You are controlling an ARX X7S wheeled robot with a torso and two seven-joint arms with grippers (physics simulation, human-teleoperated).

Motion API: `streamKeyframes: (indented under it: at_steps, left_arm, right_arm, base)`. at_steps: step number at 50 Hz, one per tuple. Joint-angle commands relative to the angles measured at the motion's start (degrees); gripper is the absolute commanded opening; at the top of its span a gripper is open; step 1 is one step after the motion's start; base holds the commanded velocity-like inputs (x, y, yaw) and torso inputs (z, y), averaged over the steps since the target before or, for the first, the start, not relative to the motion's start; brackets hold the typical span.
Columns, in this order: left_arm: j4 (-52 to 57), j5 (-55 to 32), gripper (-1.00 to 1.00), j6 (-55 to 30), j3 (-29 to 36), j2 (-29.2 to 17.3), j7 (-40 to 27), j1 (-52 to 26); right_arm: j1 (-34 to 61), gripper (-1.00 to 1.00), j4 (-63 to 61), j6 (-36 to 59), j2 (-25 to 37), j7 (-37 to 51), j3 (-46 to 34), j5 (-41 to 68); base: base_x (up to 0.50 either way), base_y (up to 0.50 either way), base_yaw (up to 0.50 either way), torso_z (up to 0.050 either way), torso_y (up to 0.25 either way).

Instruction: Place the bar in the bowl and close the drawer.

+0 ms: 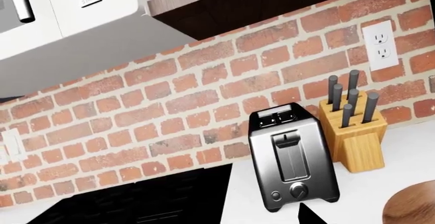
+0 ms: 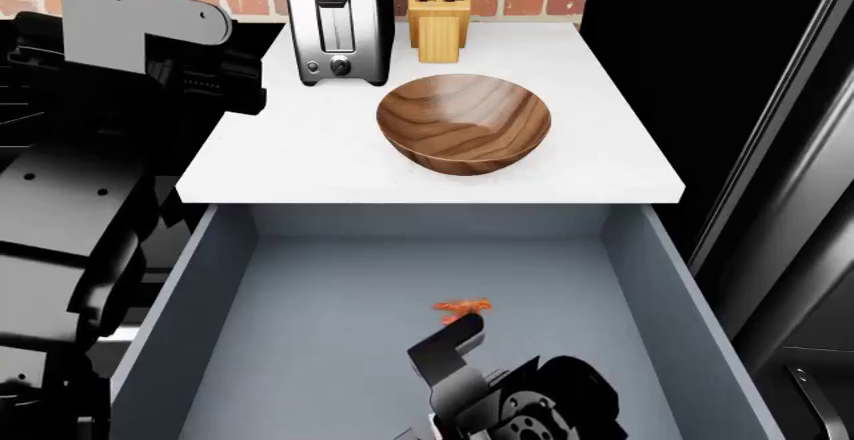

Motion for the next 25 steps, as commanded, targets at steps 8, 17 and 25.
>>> streamKeyframes:
  at_steps: [8, 17, 25]
  left_arm:
    - [-0.01, -0.07, 1.0, -0.26, 0.24, -0.28, -0.12, -0.32]
    - [-0.07, -0.12, 1.0, -0.33, 0.36, -0.33, -0.19, -0.51]
    - [0.36, -0.31, 1.0, -0.58, 0.28, -0.46, -0.24, -0.46]
  right_arm:
    - [0.33, 1.0, 2.41, -2.62, 0.01, -2.05, -2.92, -1.0]
    - [0.3, 1.0, 3.22, -3.56, 0.03, -2.87, -4.05, -1.25]
    - [0.19, 1.0, 3.98, -4.53, 0.12, -3.2, -4.85, -1.42]
  base:
    - [0.0, 0.0, 0.0, 0.0, 0.0]
    - [0.0, 0.0, 0.0, 0.0, 0.0]
    - [0.0, 0.0, 0.0, 0.0, 0.0]
